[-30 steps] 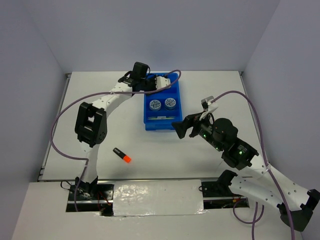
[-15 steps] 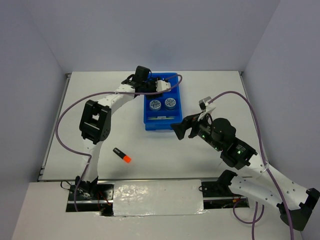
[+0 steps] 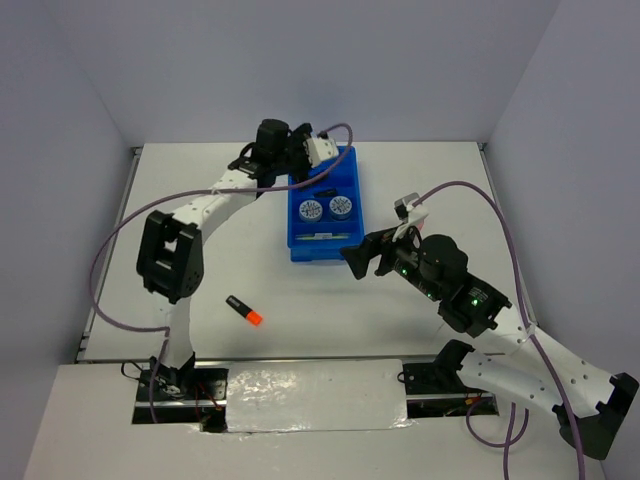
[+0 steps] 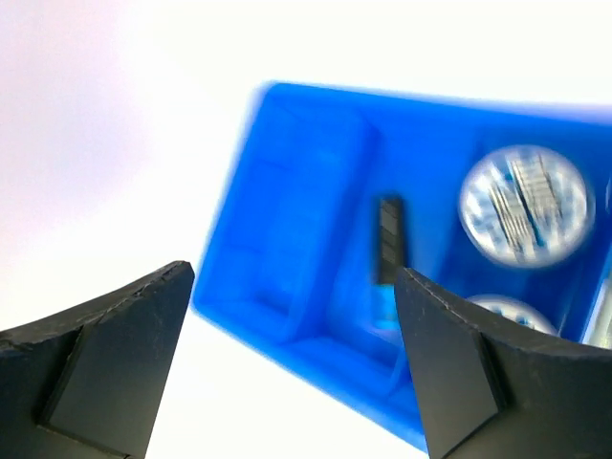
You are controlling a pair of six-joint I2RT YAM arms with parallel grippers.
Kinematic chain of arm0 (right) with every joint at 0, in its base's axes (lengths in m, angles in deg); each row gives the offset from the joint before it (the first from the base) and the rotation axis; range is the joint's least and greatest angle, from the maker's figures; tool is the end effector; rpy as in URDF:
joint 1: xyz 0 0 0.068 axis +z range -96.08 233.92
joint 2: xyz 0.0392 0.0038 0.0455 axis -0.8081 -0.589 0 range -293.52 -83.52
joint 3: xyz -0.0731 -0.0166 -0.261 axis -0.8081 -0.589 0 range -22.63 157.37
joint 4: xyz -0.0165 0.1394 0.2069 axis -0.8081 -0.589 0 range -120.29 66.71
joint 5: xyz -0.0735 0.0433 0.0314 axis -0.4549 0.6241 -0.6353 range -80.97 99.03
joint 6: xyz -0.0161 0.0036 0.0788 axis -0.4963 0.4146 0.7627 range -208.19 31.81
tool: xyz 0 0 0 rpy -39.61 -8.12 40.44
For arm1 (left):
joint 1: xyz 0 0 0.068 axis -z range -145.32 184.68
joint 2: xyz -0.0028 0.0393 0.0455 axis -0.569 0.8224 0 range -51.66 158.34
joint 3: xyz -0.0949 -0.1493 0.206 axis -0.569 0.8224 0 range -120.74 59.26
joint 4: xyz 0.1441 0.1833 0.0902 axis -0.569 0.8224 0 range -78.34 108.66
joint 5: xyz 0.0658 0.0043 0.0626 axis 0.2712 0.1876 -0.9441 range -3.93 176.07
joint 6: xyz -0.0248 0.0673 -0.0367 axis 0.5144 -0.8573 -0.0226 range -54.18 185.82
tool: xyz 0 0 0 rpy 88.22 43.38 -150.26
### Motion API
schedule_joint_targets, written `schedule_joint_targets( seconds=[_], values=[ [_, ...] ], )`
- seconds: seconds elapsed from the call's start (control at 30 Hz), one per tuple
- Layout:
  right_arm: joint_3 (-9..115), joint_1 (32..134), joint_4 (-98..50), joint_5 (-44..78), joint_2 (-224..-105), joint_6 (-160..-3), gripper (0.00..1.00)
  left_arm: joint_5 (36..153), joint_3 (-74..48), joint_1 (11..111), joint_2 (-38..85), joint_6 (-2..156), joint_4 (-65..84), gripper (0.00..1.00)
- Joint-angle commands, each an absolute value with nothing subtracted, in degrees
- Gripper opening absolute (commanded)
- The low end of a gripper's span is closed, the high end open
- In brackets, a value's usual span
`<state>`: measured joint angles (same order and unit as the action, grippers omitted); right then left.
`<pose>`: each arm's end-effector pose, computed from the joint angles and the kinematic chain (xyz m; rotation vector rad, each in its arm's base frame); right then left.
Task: Sort the stationery into containers
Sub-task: Place the pen in the storage box, then pick up the pen from the center of the board.
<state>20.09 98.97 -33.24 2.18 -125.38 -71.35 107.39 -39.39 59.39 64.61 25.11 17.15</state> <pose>0.1454 0.1339 0.3297 -0.3453 1.7447 0.6878 0.4472 -0.2337 0.2811 1.2479 1.4979 -0.1829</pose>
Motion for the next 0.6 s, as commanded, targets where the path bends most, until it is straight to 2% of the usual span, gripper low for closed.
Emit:
schedule_joint_targets(
  seconds=[0.0, 0.1, 0.13, 0.2, 0.3, 0.33, 0.37, 0.43, 0.5, 0.57],
  values=[
    [20.17, 98.48, -31.11, 0.77, -125.0, -71.84, 1.0, 91.28, -37.78, 59.73, 53.38, 45.37, -1.58, 0.99],
    [20.08, 98.56, -30.85, -0.37, -124.83, -71.67, 1.0, 68.56, -37.51, 59.11, 47.15, 71.9, 1.87, 0.99],
    [20.17, 98.65, -30.85, -0.72, -124.74, -71.58, 1.0, 60.92, -37.42, 58.94, 43.47, 76.84, 10.17, 0.99],
    [20.43, 98.65, -30.93, -0.9, -124.82, -71.23, 1.0, 58.83, -33.48, 58.59, 38.8, 88.54, 17.42, 0.99],
    [21.66, 98.39, -31.72, -1.95, -126.22, -70.01, 1.0, 56.11, -19.82, 58.85, 25.21, 106.19, 32.08, 0.99],
    [22.18, 98.3, -32.25, -2.48, -126.84, -69.65, 1.0, 54.7, -19.76, 59.11, 22.11, 111.55, 34.4, 0.99],
    [22.71, 98.21, -33.82, -3.62, -127.63, -68.78, 1.0, 53.04, -12.53, 59.72, 19.21, 123.79, 36.77, 0.99],
    [24.81, 98.04, -36.19, -8.78, -129.73, -64.65, 1.0, 50.31, -2.59, 62.88, 10.97, 131.27, 39.42, 0.99],
    [26.05, 97.95, -39.01, -10.74, -130.97, -62.19, 1.0, 49.42, 2.37, 67.88, 5.76, 138.65, 41.0, 0.99],
    [26.67, 97.95, -39.37, -9.7, -131.68, -62.0, 1.0, 46.02, 7.29, 71.57, 4.42, 144.88, 46.42, 0.99]
  ],
)
